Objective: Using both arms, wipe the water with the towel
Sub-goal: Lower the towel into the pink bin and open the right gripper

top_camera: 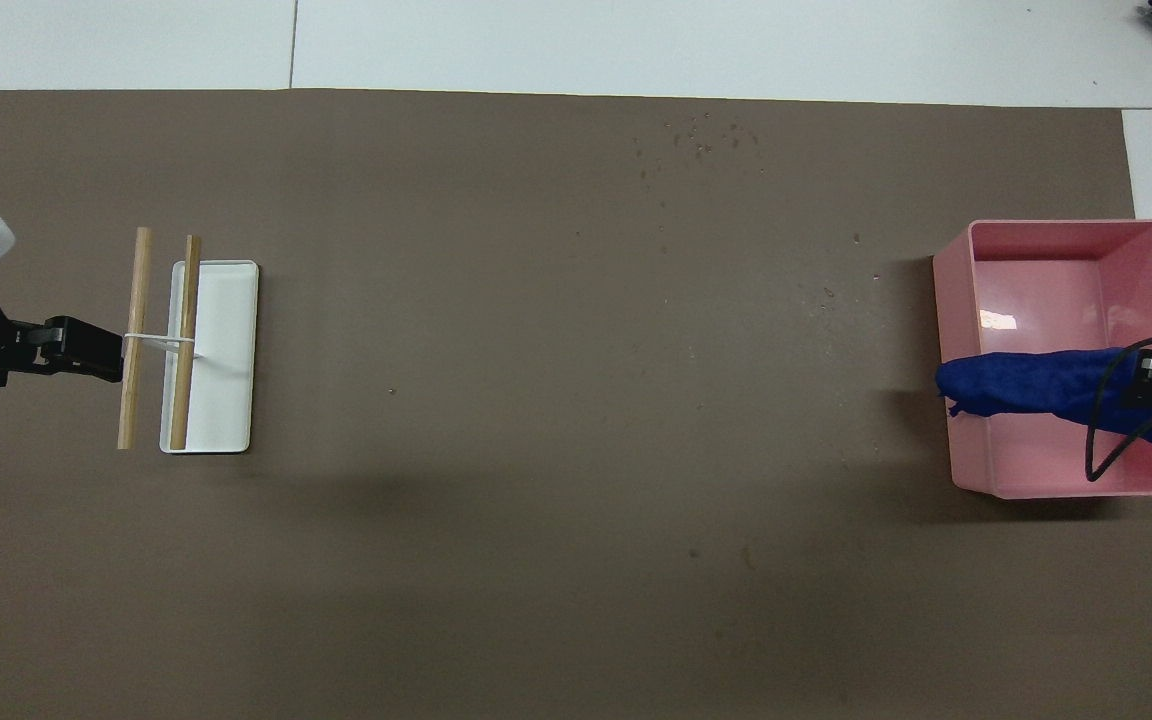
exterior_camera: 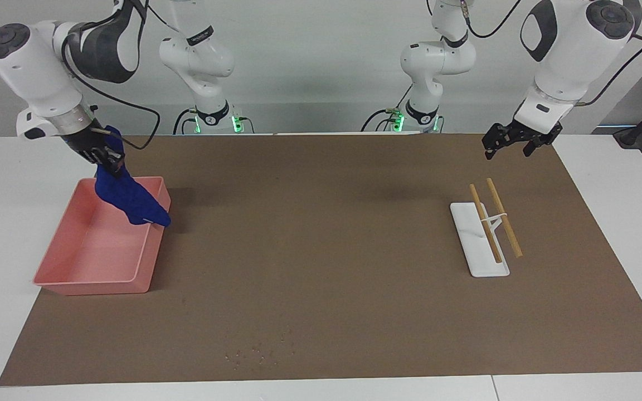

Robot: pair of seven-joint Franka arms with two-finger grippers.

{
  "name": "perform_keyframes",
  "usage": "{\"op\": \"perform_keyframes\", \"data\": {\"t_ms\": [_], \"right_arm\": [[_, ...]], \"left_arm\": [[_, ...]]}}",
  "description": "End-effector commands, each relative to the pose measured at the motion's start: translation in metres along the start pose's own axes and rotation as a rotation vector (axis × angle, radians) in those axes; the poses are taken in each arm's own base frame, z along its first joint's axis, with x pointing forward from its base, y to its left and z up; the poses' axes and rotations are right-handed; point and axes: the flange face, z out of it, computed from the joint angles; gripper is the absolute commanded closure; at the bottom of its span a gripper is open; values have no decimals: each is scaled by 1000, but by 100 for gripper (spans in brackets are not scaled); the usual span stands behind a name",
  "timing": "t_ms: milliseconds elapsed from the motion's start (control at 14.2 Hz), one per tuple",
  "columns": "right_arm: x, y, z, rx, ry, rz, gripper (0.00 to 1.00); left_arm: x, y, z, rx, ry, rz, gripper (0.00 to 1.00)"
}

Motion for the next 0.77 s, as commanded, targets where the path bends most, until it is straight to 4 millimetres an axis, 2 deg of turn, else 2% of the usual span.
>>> {"op": "perform_keyframes", "data": {"t_ms": [0,140,281,492,632,702], "right_arm": [[6,32,46,-17,-37,-48,100],[8,49,80,-9,-58,-65,100],[10,50,101,-20,-68,-77,100],[9,52,113,-31,-81,-84,100],[8,52,113,-30,-92,-83,100],[8,52,112,-30,-95,-78,82]], "left_arm": [[-6,-6,-5,9,2,-9,0],[-5,-9,-5,8,4,-15,0],[-6,-4,-5,9,3,-6,0],[-6,-1,-6,10,4,2,0],[-6,0,-6,10,4,2,0],[-6,0,-6,10,6,2,0]]}}
